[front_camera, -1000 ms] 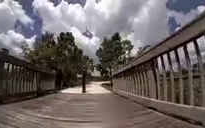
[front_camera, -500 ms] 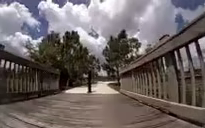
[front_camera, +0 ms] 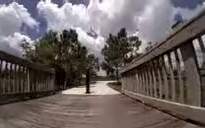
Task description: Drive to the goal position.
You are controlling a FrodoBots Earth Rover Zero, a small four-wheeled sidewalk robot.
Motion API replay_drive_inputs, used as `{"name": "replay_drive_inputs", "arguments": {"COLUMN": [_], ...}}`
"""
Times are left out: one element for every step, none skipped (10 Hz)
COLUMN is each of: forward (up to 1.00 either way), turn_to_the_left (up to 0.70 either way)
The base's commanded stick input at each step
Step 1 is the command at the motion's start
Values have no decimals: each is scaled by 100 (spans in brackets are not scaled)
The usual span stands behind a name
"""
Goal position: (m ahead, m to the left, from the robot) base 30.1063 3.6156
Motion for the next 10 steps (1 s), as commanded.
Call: {"name": "replay_drive_inputs", "arguments": {"forward": [70, 70, 70, 70, 70, 70, 70, 70, 70, 70], "turn_to_the_left": [0, 0, 0, 0, 0, 0, 0, 0, 0, 0]}}
